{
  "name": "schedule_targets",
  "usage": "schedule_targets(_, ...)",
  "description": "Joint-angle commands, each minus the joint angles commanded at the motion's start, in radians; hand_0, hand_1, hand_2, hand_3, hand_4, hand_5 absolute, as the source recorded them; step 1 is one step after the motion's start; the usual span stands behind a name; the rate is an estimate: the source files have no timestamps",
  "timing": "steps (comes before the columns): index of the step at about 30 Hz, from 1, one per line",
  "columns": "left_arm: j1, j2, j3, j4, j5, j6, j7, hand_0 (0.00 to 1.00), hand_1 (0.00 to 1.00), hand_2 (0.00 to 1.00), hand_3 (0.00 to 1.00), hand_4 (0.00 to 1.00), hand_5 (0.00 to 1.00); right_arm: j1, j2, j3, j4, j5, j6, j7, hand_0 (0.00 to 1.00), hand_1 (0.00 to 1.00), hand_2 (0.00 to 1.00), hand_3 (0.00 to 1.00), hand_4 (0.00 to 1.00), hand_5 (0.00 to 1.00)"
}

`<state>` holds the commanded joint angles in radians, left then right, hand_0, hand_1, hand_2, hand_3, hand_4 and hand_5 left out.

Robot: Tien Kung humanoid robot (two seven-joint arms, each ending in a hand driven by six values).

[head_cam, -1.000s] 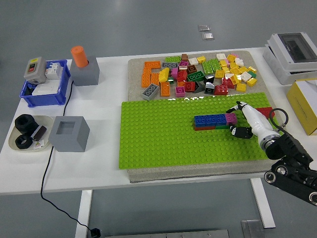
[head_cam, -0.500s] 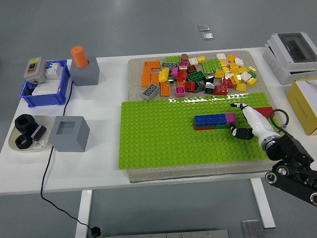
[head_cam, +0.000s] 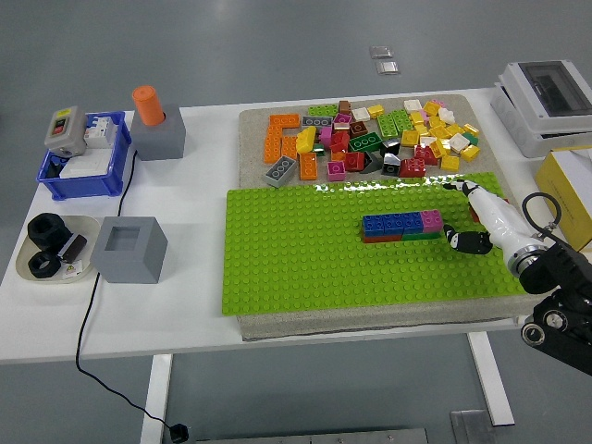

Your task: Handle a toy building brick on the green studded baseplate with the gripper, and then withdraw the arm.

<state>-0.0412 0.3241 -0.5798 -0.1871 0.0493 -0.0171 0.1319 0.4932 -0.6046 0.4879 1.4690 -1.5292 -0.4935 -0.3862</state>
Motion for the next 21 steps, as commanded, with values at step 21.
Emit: schedule_targets(21, -0.007, 0.001, 0.003, 0.000, -0.003, -0.001, -0.002, 0.846, 0.889, 0.841, 0.608, 0.888, 0.428, 0.028, 0.013, -0.037, -0.019, 0.033, 0.000, 0.029, 0.998, 0.998, 0.998, 0.655, 0.730, 0.342)
